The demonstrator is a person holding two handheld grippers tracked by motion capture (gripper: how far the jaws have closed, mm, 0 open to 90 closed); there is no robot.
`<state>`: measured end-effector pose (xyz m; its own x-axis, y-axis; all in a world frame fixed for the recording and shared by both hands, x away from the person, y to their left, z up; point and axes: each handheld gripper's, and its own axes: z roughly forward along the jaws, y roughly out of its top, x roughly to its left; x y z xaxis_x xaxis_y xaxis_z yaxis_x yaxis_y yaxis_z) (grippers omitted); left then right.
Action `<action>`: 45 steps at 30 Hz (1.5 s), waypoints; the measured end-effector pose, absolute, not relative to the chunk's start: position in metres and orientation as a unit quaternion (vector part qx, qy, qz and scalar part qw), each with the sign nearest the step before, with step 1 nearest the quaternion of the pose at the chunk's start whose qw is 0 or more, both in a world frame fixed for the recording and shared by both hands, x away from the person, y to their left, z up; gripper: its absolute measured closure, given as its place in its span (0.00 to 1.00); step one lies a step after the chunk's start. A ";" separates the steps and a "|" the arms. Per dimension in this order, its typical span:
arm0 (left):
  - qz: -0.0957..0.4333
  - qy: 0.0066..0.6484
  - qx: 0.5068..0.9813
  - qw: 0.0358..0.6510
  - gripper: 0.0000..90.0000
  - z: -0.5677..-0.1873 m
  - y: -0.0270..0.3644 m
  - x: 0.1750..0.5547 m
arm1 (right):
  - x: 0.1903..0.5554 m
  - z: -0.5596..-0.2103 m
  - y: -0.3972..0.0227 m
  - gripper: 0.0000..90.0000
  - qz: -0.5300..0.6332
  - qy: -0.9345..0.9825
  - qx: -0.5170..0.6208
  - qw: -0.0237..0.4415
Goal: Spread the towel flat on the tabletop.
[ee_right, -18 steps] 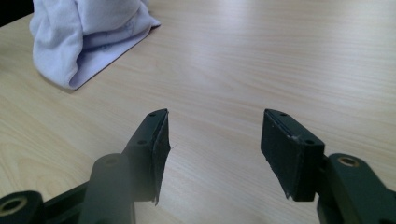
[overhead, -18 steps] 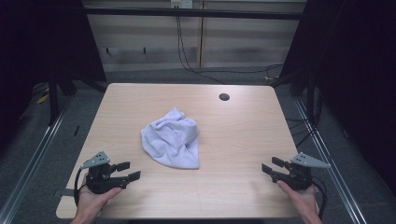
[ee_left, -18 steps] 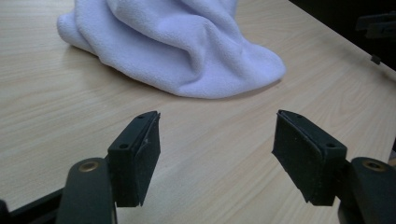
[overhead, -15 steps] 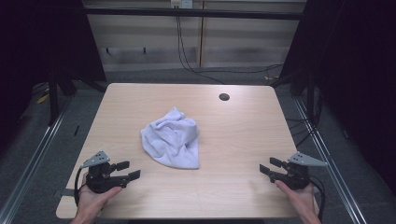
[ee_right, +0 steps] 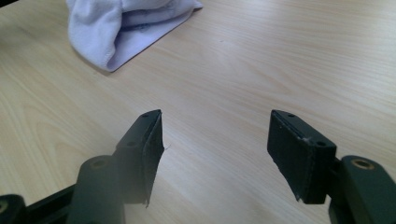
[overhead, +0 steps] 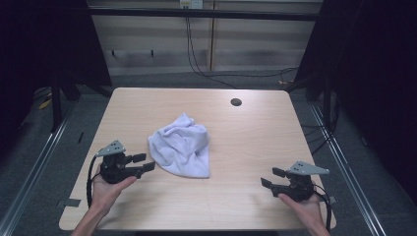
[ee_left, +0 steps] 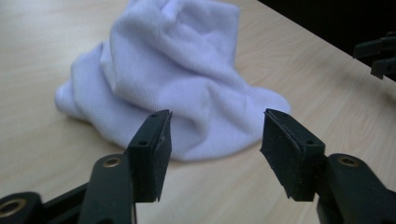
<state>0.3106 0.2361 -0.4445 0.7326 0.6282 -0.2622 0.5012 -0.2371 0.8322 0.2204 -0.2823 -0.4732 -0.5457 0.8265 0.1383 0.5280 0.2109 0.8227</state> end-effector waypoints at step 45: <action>0.028 0.255 0.831 0.494 0.64 -0.432 0.185 0.271 | 0.272 -0.495 -0.172 0.52 0.429 0.834 0.340 0.074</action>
